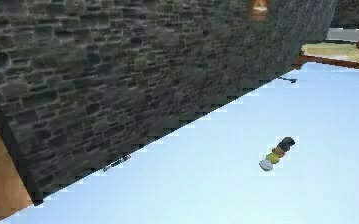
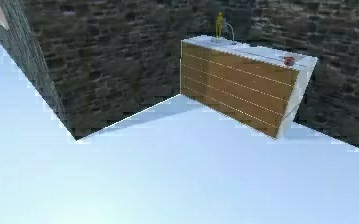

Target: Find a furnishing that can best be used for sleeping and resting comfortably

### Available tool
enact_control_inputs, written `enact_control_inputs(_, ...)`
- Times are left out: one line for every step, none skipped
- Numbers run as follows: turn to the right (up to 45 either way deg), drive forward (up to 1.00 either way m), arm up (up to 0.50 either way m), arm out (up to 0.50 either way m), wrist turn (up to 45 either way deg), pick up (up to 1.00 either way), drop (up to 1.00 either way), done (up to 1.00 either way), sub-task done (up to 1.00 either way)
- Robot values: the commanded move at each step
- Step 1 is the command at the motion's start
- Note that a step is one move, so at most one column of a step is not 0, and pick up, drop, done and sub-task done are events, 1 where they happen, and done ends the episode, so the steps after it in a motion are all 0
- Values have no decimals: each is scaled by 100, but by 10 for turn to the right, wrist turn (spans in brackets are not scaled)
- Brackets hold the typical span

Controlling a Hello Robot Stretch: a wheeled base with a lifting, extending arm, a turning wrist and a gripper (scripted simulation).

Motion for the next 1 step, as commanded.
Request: enact_control_inputs(0, 100, 0, 0, 0, 0, 0, 0, 0)
